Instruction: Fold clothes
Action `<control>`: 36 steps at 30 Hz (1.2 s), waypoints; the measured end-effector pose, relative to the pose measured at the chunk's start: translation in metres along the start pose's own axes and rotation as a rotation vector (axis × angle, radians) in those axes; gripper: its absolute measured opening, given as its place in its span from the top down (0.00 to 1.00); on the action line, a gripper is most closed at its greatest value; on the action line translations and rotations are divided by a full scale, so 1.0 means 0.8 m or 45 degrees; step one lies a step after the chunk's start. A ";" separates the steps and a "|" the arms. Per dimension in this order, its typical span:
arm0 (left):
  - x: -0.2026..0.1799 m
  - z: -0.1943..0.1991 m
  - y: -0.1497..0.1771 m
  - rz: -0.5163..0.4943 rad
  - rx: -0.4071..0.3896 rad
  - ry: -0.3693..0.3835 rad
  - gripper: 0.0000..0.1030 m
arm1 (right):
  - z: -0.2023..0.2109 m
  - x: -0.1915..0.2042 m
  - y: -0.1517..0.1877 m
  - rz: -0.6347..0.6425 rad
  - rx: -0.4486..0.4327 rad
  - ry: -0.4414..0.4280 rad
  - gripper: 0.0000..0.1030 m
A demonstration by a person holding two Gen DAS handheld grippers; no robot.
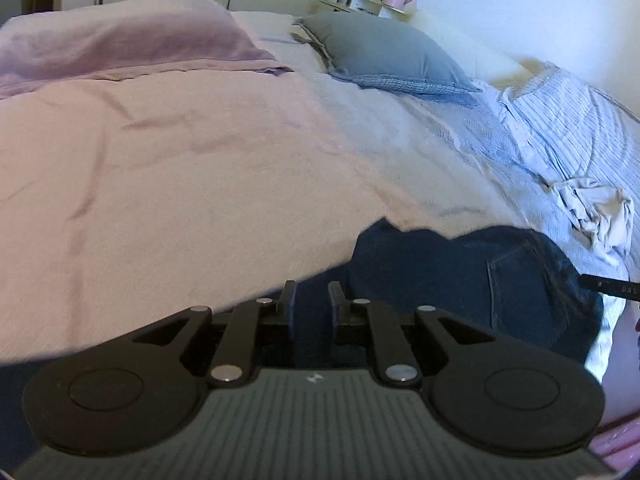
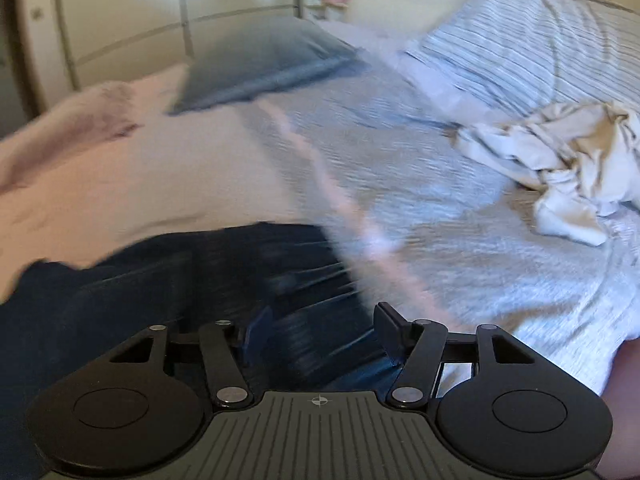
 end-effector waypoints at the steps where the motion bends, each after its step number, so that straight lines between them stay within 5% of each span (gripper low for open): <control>1: 0.001 0.008 0.010 -0.041 0.006 -0.006 0.88 | 0.004 0.005 0.008 0.021 0.004 -0.006 0.41; 6: 0.048 0.028 0.074 -0.224 -0.009 -0.141 0.93 | -0.010 0.022 0.072 0.402 -0.086 0.061 0.41; 10: 0.093 0.061 0.092 -0.185 -0.107 -0.263 0.93 | 0.006 -0.011 0.057 0.187 -0.197 0.168 0.41; 15: 0.121 0.109 0.127 -0.073 -0.267 -0.402 0.93 | 0.052 0.075 0.077 0.187 -0.363 -0.098 0.41; 17: 0.130 0.131 0.144 -0.050 -0.281 -0.481 0.93 | 0.049 0.117 0.110 0.300 -0.352 -0.146 0.41; 19: 0.138 0.159 0.161 0.006 -0.254 -0.575 0.93 | 0.033 0.133 0.140 0.346 -0.306 -0.080 0.41; 22: 0.140 0.214 0.175 0.103 -0.215 -0.640 0.89 | 0.069 0.133 0.134 0.170 -0.292 -0.044 0.41; 25: 0.124 0.254 0.186 0.096 -0.221 -0.728 0.87 | 0.131 0.157 0.129 0.094 -0.316 -0.155 0.41; 36: 0.042 0.316 0.239 0.153 -0.174 -0.721 0.78 | 0.229 0.224 0.212 -0.048 -0.164 -0.302 0.41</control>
Point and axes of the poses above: each gripper's, at about its wrist camera, not at the fingertips, and z roughly against the way its jaws point, x to its left, y to its underside, the point moved 8 cm from there along -z, roughly the way its jaws point, and after that the axes turned 3 degrees about -x, right-handed, at the moved point
